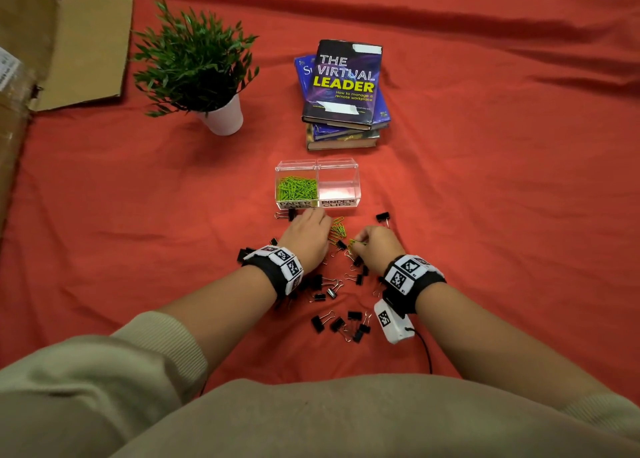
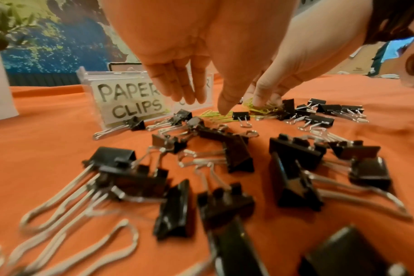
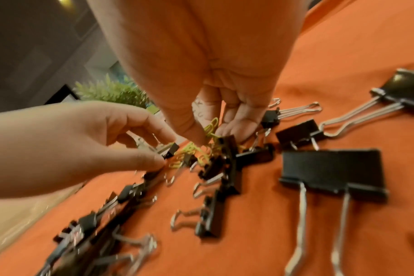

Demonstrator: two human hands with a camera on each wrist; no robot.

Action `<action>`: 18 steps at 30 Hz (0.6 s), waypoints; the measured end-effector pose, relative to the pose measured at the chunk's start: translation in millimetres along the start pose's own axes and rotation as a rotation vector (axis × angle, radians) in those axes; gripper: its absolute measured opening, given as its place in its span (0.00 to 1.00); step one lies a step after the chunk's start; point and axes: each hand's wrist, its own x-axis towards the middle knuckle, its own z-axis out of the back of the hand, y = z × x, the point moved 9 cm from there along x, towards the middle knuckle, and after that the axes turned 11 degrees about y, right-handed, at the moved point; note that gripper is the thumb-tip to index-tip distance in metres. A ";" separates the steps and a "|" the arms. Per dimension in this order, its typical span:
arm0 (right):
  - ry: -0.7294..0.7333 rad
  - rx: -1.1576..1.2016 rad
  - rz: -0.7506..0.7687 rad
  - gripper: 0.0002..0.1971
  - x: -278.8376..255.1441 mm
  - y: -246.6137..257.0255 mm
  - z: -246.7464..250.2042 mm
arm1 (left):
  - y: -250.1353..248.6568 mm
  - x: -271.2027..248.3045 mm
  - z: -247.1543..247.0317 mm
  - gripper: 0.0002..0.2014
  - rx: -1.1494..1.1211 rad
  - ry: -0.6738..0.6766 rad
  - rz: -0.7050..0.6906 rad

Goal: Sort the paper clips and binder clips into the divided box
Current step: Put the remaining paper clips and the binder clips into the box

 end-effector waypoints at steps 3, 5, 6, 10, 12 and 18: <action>0.005 0.245 -0.027 0.04 -0.6 -15.1 8.2 | -12.5 11.9 -6.8 0.27 -0.055 0.094 -0.067; 0.045 0.410 -0.038 0.02 -2.1 -22.7 11.1 | -14.0 17.9 -12.5 0.30 -0.081 0.154 -0.057; 0.061 0.487 -0.039 0.01 -3.3 -24.5 13.0 | -14.1 20.0 -14.9 0.31 -0.086 0.174 -0.052; 0.138 0.789 0.018 0.08 -2.2 -24.8 14.2 | -17.4 23.0 -14.6 0.28 -0.064 0.179 -0.055; 0.184 0.966 0.034 0.08 -2.3 -24.5 10.2 | -21.7 22.5 -12.4 0.23 -0.012 0.172 -0.074; 0.229 1.296 -0.010 0.10 -4.9 -20.1 4.4 | -27.7 17.3 -8.6 0.12 0.100 0.193 -0.047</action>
